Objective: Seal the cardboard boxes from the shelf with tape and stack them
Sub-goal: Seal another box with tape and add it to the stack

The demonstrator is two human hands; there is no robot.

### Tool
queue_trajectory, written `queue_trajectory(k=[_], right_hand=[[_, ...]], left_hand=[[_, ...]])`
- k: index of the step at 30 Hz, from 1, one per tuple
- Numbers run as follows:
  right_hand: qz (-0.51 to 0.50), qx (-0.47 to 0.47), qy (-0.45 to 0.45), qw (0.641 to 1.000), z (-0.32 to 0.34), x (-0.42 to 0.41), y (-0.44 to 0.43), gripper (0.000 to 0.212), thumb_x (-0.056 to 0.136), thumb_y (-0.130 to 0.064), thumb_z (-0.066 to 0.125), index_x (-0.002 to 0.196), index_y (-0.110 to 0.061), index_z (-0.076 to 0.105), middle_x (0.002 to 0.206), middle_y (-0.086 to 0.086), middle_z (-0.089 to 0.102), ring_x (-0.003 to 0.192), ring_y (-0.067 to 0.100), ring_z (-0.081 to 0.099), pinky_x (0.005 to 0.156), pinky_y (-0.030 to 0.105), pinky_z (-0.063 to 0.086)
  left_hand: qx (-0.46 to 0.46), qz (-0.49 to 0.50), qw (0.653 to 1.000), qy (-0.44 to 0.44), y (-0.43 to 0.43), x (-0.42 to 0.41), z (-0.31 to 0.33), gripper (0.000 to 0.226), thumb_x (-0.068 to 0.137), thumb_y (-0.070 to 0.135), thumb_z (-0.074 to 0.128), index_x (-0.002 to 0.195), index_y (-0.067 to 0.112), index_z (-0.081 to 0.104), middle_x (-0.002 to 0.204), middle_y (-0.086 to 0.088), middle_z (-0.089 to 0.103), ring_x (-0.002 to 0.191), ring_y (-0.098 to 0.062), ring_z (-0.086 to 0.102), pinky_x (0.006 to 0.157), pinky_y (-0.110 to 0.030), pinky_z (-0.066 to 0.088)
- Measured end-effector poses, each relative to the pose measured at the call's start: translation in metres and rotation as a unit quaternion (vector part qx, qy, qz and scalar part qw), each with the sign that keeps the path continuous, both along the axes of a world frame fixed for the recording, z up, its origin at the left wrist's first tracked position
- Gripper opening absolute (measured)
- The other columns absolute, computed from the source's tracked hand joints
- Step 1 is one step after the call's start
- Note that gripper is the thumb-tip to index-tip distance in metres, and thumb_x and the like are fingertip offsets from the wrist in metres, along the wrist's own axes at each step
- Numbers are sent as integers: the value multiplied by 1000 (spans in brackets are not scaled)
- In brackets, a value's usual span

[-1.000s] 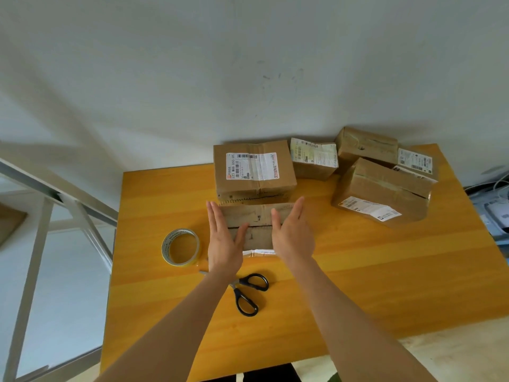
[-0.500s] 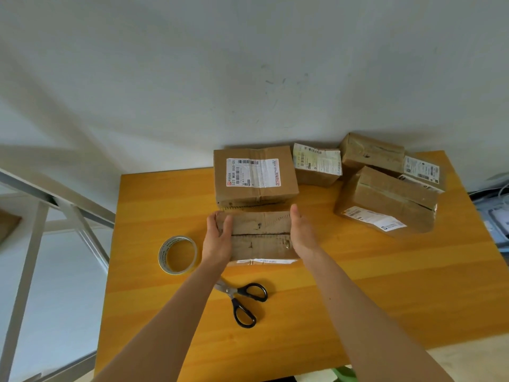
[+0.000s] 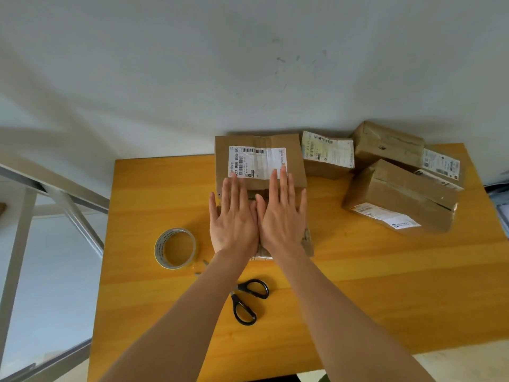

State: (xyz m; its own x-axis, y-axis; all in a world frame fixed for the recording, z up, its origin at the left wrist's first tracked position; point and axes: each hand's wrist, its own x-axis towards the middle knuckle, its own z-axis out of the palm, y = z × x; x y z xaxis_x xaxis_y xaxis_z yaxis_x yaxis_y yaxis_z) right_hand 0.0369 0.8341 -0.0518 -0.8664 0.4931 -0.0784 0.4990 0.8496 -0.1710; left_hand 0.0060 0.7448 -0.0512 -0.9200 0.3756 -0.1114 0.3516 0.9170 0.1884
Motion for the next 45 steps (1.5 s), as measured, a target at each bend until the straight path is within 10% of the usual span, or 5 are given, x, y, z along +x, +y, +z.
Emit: queue_trajectory(k=[21,27,36,39,45], right_hand=[[88,-41,16,995,3,21,34,71,98,-61,9,156,-23,-6,162,-2,-13,149,17,-14,123,43,1],[-42,-228,102,967,4,23,39,72,98,-57,31,155,-30,-6,161,-11,-16,149,10,-10,121,37,4],[-181,-598,166,763,18,23,50,66,99,-53,33,153,-41,-2,163,-14,-5,150,13,1,121,48,5],[-218,-587,183,758,22,25,49,63,102,-48,33,155,-35,2,164,-10,0,150,15,5,121,47,8],[104,-183,70,975,27,48,12,75,96,-55,21,155,-20,-10,161,-8,-20,146,4,-20,117,27,-17]], left_hand=[[124,-90,988,13,-23,-6,2,56,102,44,8,152,18,2,159,2,-2,145,-11,-13,119,-31,-6],[397,85,906,-122,-32,-5,8,54,101,41,24,152,31,7,160,9,6,146,-5,5,111,-23,21],[571,218,714,-340,-37,-17,8,49,102,45,28,147,49,8,159,9,13,145,-13,15,118,-48,19],[537,235,753,-300,-36,-15,8,49,103,42,26,149,44,8,160,9,6,146,-13,9,119,-44,15],[282,-73,955,51,-40,8,21,50,102,23,21,150,9,23,159,-6,16,148,-19,7,120,-39,7]])
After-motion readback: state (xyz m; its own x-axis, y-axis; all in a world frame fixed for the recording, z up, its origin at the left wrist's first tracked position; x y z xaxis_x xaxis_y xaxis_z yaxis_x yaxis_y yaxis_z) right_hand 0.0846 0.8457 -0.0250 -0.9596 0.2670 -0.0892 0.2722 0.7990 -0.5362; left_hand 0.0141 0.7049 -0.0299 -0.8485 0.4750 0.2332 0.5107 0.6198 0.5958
